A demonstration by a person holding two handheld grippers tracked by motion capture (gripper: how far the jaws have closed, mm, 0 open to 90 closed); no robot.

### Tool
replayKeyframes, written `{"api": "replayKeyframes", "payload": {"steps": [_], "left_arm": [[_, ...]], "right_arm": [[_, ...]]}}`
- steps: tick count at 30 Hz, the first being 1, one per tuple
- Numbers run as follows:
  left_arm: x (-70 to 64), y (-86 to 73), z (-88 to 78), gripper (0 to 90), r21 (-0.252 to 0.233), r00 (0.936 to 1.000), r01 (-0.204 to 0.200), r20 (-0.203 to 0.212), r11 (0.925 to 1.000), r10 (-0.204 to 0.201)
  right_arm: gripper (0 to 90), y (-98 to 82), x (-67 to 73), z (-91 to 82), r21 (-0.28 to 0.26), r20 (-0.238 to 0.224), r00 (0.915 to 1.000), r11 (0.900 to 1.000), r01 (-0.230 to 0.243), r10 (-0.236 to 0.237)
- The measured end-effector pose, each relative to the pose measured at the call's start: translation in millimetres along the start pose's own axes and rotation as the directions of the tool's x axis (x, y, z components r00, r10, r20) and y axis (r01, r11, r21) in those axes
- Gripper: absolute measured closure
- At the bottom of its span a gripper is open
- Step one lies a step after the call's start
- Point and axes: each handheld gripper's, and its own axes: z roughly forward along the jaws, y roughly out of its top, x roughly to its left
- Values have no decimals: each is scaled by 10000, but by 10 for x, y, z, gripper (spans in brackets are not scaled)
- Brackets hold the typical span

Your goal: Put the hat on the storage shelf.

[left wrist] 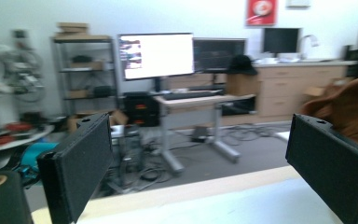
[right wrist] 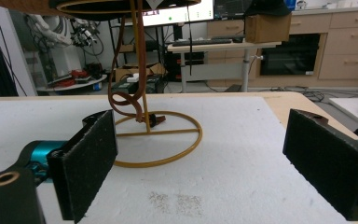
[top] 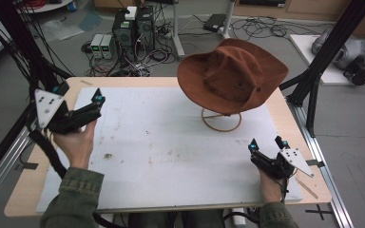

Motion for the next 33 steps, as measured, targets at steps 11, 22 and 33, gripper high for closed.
{"api": "replayKeyframes", "payload": {"steps": [11, 22, 33], "left_arm": [[131, -697, -501, 78, 694, 9965, 407, -752, 9968, -355], [208, -1204, -669, 82, 1246, 9914, 765, -1153, 9893, -621], [189, -1261, -657, 81, 1421, 9936, 588, -1044, 9881, -442]], "right_arm": [[92, 7, 38, -17, -93, 8, 10000, 10000, 5, -5], [93, -4, 13, -12, -80, 145, 9999, 10000, -30, 31], [93, -13, 6, -14, -47, 110, 9999, 10000, 44, -43]]}}
